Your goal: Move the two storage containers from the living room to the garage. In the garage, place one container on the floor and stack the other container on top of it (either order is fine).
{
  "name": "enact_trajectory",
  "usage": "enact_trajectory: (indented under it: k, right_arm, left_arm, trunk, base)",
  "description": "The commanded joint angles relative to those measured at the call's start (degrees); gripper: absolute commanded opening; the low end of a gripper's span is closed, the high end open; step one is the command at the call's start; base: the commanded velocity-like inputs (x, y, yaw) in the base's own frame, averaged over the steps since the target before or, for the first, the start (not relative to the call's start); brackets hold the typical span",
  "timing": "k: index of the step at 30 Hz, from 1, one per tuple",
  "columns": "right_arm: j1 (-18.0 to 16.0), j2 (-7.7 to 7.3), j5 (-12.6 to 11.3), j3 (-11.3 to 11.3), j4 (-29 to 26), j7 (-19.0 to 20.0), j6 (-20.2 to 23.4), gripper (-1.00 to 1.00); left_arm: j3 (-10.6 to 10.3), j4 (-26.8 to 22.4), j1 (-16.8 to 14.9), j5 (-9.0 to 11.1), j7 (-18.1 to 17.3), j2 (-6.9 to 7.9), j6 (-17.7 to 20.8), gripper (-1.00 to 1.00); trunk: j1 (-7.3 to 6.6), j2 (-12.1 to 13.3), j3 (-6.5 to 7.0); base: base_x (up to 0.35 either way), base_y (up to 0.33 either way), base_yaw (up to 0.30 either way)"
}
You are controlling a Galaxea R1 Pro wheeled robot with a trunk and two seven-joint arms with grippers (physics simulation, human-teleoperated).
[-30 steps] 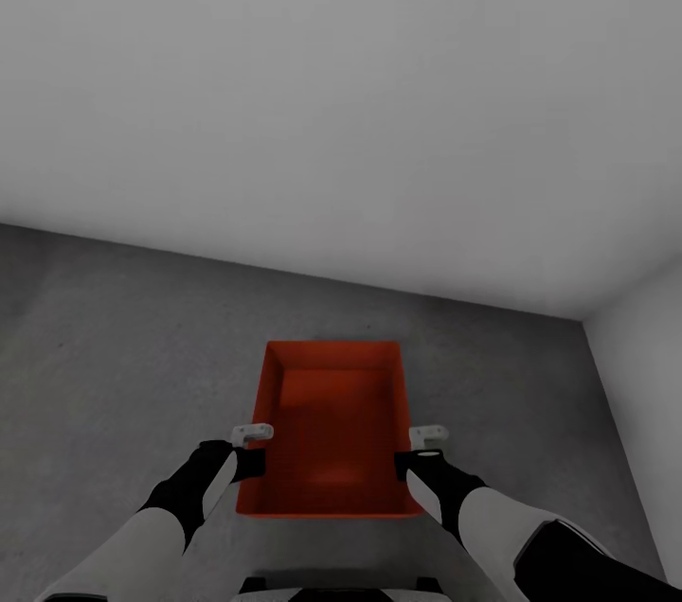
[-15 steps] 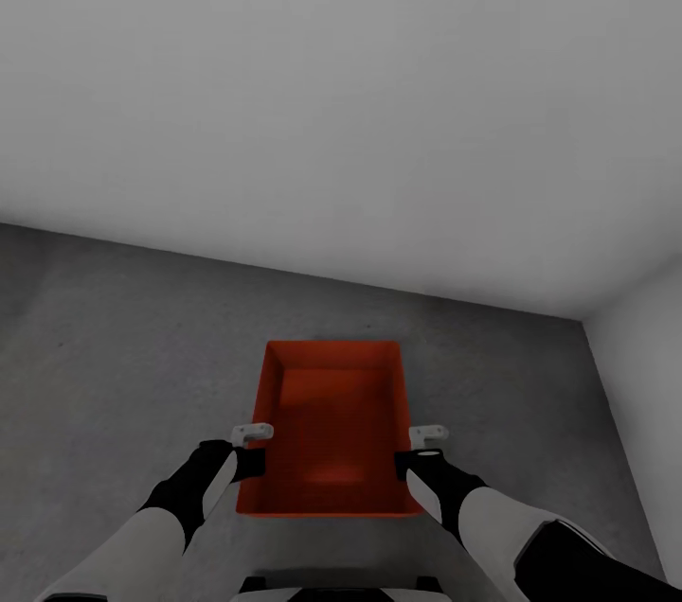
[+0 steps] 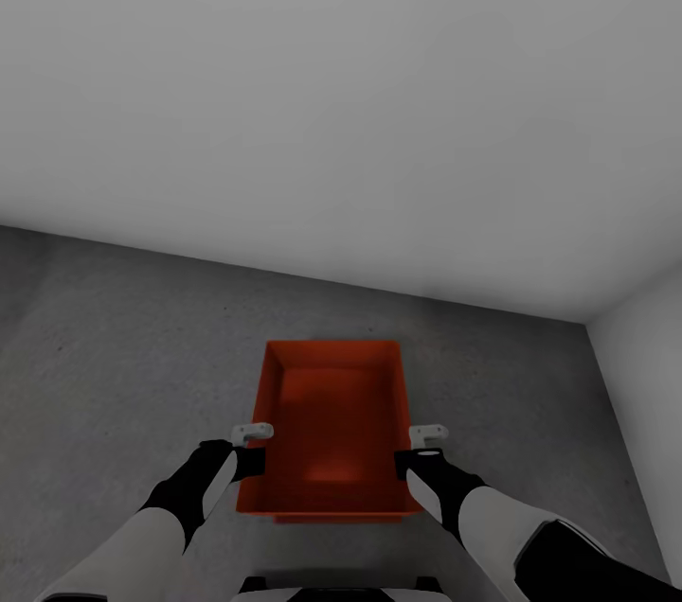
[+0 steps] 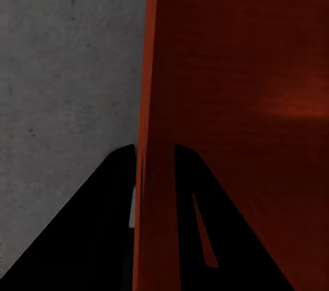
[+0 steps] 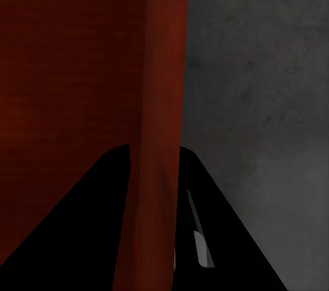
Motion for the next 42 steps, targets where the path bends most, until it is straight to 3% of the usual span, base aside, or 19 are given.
enact_trajectory:
  k: [1,24,42]
  right_arm:
    - [0.0,-0.02,-0.6,0.5,0.7,-0.6,0.8,-1.0]
    - [0.0,-0.01,-0.6,0.5,0.7,-0.6,0.8,-1.0]
    - [0.0,-0.01,-0.6,0.5,0.7,-0.6,0.8,-1.0]
  left_arm:
    - [-0.5,-0.2,0.0,-1.9,1.5,0.05,-1.1,-1.0]
    - [-0.5,-0.2,0.0,-2.0,1.5,0.05,-1.1,-1.0]
    - [-0.5,-0.2,0.0,-1.9,1.5,0.05,-1.1,-1.0]
  trunk:
    - [0.03,-0.1,-0.08]
    - [0.03,-0.1,-1.26]
    - [0.03,-0.1,-1.33]
  base:
    - [0.029,0.016,0.0]
    - [0.002,0.001,0.0]
    - [0.0,0.0,0.0]
